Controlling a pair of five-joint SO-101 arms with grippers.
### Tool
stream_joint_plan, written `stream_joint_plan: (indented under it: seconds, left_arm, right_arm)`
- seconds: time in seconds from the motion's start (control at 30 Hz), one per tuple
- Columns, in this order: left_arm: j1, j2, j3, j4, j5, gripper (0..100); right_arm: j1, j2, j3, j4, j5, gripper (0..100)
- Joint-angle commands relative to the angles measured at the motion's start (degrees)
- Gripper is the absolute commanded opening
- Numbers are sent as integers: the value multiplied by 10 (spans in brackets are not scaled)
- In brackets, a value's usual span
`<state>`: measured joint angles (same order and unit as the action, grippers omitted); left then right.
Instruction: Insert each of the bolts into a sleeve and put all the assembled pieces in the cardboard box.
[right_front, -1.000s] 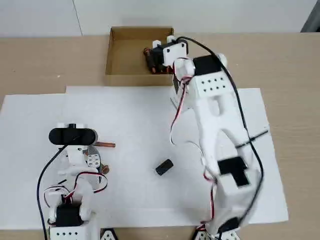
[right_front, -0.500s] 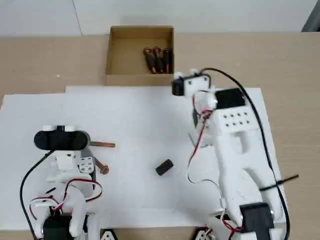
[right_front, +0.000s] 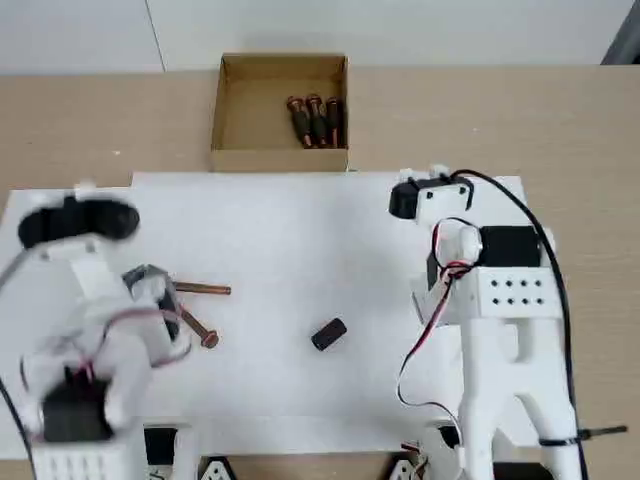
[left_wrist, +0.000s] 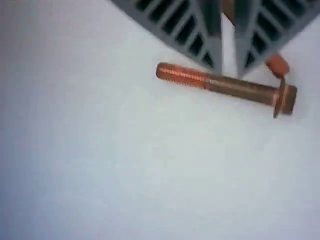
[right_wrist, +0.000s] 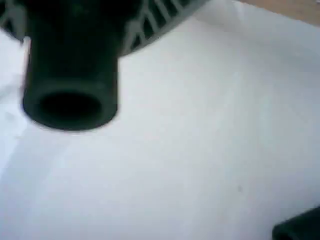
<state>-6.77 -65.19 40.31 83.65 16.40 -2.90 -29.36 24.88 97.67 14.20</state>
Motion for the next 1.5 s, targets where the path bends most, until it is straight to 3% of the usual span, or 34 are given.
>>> stream_joint_plan:
  seconds: [0.0, 0.2, 0.6, 0.87, 1.03, 1.47]
  left_arm:
    - [3, 142, -110, 48, 67, 6]
    - [3, 280, -203, 86, 170, 6]
    - [3, 506, -252, 107, 284, 7]
    - [0, 607, -293, 100, 295, 17]
    - [0, 662, -295, 99, 312, 130]
    - [-1, 668, -295, 41, 314, 133]
  right_arm:
    - [17, -31, 13, -6, 8, 3]
    - [30, -53, 40, -11, 9, 4]
    - [36, -58, 40, -18, 9, 4]
    - [36, -53, 40, -24, 9, 4]
    - [36, -53, 62, -45, 9, 4]
    - [36, -53, 70, -47, 28, 4]
